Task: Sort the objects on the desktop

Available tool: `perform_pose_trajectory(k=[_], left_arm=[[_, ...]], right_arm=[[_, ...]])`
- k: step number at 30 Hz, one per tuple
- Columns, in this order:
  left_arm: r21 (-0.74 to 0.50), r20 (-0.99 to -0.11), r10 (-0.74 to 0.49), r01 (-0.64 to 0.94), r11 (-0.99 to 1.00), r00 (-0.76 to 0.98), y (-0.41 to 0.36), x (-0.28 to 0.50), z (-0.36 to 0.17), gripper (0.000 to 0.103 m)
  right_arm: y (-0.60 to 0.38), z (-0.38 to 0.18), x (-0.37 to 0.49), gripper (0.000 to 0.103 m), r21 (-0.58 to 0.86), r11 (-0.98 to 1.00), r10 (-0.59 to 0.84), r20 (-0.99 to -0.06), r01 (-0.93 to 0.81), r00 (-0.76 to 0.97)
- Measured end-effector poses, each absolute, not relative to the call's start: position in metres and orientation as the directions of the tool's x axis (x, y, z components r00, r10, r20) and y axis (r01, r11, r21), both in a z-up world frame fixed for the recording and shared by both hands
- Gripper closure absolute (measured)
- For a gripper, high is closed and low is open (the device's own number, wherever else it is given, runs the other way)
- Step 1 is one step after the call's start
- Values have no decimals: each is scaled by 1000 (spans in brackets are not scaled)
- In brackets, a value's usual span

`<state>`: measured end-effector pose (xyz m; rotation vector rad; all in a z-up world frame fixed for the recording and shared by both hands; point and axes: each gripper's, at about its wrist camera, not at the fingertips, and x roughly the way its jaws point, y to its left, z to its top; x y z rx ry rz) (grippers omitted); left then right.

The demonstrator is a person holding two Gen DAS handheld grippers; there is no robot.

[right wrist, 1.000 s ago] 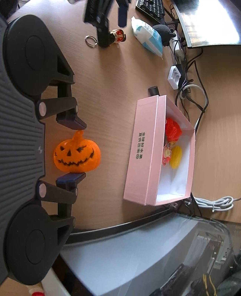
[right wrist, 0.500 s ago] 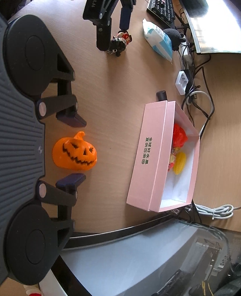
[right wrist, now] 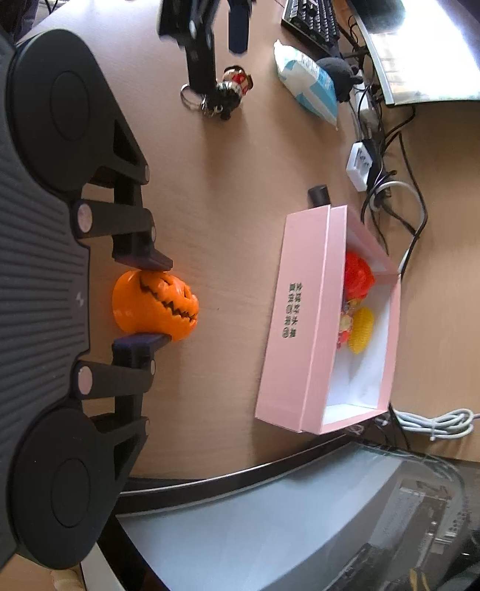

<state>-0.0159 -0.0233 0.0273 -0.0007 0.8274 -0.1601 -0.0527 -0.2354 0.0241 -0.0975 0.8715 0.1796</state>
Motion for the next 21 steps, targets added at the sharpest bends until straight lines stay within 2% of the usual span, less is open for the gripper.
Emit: perform_pose_trajectory(k=[3, 8, 10, 14, 15, 16, 18, 21], left_arm=[[-43, -742, -124, 138, 989, 659, -27, -9, 24, 19], [-39, -748, -126, 147, 988, 652, -33, -5, 22, 25], [-28, -751, -122, 153, 988, 649, -35, -6, 21, 31], [-31, -753, -121, 149, 988, 647, -34, -8, 21, 33], [-30, -753, -118, 146, 989, 647, -33, -9, 21, 33], [-29, -754, -115, 142, 989, 647, -33, -10, 21, 33], [-32, -756, -113, 137, 990, 645, -31, -12, 22, 33], [-40, -757, -121, 139, 989, 642, -30, -15, 22, 33]], right_arm=[[-235, 28, -59, 71, -16, 980, 115, -762, -197, 637], [-236, 27, -63, 71, -18, 982, 106, -766, -185, 634], [-235, 24, -65, 71, -19, 981, 107, -773, -192, 625], [-233, 18, -66, 71, -24, 977, 110, -792, -210, 601], [-233, 17, -66, 68, -26, 977, 108, -795, -211, 597], [-233, 17, -66, 61, -29, 977, 106, -796, -212, 595], [-233, 16, -66, 53, -38, 976, 100, -793, -213, 600], [-234, 15, -66, 53, -37, 975, 105, -791, -218, 602]])
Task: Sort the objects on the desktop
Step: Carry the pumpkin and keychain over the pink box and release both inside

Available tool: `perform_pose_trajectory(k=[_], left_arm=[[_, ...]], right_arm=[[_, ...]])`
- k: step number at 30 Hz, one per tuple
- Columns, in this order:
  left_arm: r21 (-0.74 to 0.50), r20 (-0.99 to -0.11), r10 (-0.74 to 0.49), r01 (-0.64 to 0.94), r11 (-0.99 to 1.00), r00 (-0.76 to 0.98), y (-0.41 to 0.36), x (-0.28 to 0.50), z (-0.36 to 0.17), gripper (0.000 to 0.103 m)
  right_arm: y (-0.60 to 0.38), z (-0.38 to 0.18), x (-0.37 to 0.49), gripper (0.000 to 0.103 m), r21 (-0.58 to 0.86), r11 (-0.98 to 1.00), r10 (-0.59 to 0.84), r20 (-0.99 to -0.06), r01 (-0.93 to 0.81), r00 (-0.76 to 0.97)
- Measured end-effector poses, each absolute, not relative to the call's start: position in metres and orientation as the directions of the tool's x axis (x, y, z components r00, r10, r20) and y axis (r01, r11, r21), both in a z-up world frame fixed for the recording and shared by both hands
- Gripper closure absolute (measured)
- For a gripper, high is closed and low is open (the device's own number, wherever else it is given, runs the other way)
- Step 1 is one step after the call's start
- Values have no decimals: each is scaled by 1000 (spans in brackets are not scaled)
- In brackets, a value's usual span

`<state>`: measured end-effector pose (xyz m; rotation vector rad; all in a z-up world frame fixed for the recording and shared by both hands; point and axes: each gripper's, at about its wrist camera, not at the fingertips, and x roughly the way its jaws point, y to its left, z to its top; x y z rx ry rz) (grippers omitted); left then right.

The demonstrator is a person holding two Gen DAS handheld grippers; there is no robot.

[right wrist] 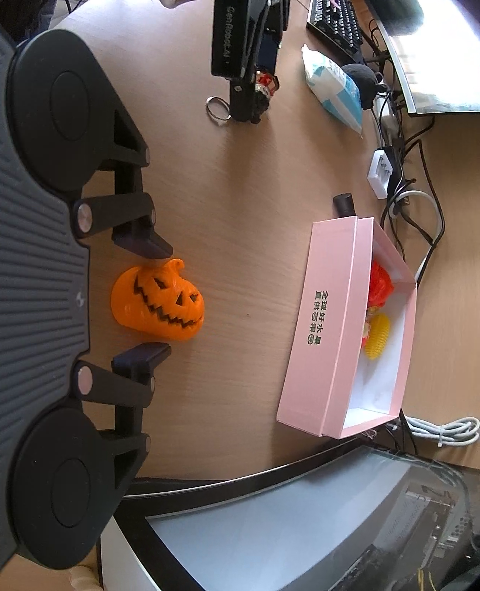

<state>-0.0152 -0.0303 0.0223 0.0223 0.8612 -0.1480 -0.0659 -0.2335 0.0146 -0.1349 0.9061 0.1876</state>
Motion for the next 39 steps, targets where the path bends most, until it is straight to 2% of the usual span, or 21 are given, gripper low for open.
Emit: perform_pose_trajectory(k=[7, 10, 17, 22, 33, 39], left_arm=[[-45, -758, -113, 120, 992, 642, -35, -12, 19, 27], [-26, -759, -97, 120, 992, 644, -40, -10, 18, 32], [-6, -778, -88, 133, 991, 622, -42, -27, 23, 33], [-30, -761, -112, 138, 990, 638, -34, -44, 46, 33], [-87, -524, -210, 194, 977, 825, -13, -40, 149, 33], [-104, -494, -313, 303, 947, 811, -19, -14, 156, 33]], right_arm=[[-240, 13, -58, 53, 0, 975, 137, -786, -222, 603], [-241, 14, -54, 55, 8, 973, 147, -788, -229, 597], [-243, 19, -54, 57, 32, 961, 189, -801, -274, 568], [-240, 46, -60, 57, 72, 942, 259, -778, -329, 572], [-230, 186, -50, 57, 42, 955, 277, -478, -293, 834], [-233, 216, -64, 57, 27, 984, 170, -414, -175, 894]])
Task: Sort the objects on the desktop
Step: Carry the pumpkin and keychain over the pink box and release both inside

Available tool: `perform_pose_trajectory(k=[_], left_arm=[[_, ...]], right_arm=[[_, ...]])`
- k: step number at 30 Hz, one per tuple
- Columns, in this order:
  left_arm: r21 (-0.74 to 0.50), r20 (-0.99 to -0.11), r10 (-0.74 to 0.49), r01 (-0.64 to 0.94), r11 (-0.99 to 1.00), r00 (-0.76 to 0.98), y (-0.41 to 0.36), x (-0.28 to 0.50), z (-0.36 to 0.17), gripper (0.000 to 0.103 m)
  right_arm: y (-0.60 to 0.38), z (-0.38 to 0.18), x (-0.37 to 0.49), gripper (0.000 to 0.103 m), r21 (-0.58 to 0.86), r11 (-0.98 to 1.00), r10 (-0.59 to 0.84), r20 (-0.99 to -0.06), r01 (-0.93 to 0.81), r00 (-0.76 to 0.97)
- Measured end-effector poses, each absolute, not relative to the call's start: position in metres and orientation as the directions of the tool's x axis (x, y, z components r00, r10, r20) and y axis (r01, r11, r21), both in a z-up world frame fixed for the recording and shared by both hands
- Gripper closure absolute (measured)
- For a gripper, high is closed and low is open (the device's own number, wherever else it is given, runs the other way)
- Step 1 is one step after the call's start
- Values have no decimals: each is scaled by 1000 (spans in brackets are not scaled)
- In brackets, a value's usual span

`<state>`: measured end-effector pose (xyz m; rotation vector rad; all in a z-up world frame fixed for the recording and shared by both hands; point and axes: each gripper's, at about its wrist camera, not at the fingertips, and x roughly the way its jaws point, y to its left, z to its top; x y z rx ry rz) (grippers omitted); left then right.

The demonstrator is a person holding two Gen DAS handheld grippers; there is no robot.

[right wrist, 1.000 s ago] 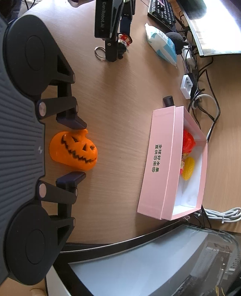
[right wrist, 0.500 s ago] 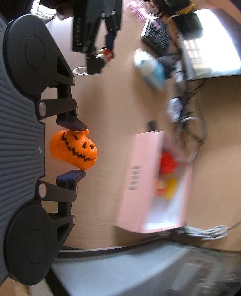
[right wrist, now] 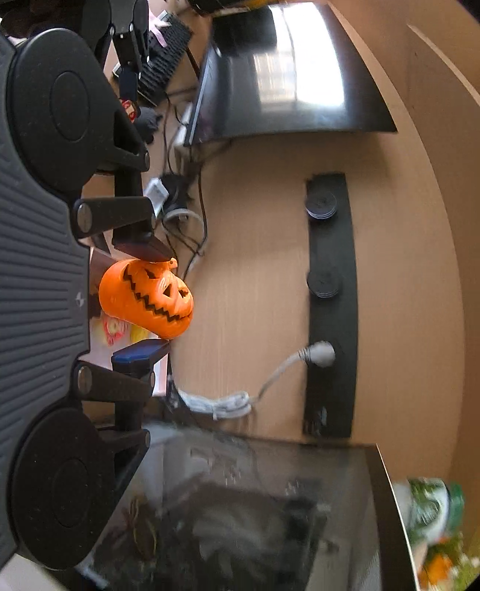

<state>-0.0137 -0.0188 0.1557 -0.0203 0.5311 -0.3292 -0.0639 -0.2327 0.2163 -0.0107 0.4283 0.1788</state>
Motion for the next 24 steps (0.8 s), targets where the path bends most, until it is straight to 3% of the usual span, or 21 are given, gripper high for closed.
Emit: perform_pose_trajectory(k=[6, 15, 20, 22, 24], left_arm=[[-177, -558, -424, 397, 901, 713, -48, 48, 132, 33], [-144, -565, -476, 487, 861, 674, -142, 128, 116, 32], [-148, -593, -449, 458, 876, 668, -162, 148, 105, 22], [-171, -598, -448, 441, 881, 665, -150, 138, 105, 9], [-183, -605, -431, 410, 894, 670, -130, 119, 103, 6]], right_arm=[[-234, 210, -91, 57, -44, 996, 49, -460, -79, 887], [-254, 188, -116, 57, -34, 998, -59, -527, 49, 848], [-259, 183, -111, 57, -34, 998, -62, -528, 52, 847], [-259, 180, -107, 57, -42, 999, -50, -527, 33, 848], [-260, 175, -98, 57, -44, 999, -32, -539, 10, 842]])
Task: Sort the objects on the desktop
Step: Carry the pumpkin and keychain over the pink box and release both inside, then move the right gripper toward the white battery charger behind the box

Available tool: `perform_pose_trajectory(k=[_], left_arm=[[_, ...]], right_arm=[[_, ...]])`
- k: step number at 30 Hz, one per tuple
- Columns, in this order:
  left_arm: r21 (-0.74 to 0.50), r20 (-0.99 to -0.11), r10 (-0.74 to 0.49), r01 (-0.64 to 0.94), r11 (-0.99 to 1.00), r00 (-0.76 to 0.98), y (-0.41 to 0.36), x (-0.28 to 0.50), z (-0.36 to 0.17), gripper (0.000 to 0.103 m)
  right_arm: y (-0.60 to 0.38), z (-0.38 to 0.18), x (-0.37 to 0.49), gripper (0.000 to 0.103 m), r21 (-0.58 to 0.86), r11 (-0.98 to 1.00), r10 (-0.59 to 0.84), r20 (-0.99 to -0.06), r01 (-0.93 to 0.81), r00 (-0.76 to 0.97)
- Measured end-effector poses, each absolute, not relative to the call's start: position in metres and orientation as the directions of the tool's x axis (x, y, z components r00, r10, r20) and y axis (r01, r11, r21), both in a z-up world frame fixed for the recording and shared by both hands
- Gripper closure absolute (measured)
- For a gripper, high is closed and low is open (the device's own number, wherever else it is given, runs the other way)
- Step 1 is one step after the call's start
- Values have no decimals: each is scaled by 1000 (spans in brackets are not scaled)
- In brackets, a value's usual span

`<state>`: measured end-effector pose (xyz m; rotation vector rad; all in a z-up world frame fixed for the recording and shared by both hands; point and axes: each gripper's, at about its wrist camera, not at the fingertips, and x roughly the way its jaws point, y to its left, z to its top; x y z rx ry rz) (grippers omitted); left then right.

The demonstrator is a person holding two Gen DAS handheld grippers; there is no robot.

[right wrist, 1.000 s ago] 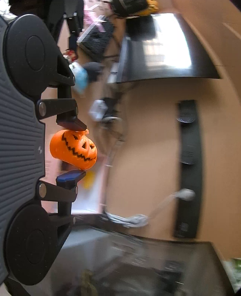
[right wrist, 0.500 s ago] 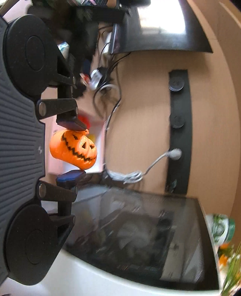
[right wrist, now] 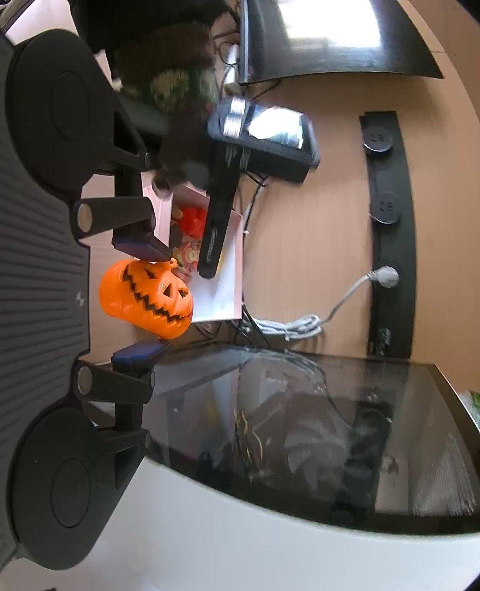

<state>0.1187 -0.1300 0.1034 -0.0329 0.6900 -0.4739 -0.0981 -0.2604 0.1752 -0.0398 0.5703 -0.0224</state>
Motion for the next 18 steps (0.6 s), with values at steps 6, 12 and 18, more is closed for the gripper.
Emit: perform_pose_trajectory(k=[6, 12, 18], left_arm=[[-186, -632, -291, 224, 957, 719, -52, 49, 105, 2], [-108, -635, -33, -46, 993, 772, 11, -9, 115, 0], [-72, -692, 165, -295, 953, 703, 62, -65, 111, 0]], right_arm=[[-260, 156, -36, 57, 5, 998, 60, -580, -70, 812], [-248, 140, 57, 57, -68, 997, -22, -549, -18, 835], [-234, 118, 117, 47, -12, 1000, -24, -567, 21, 823]])
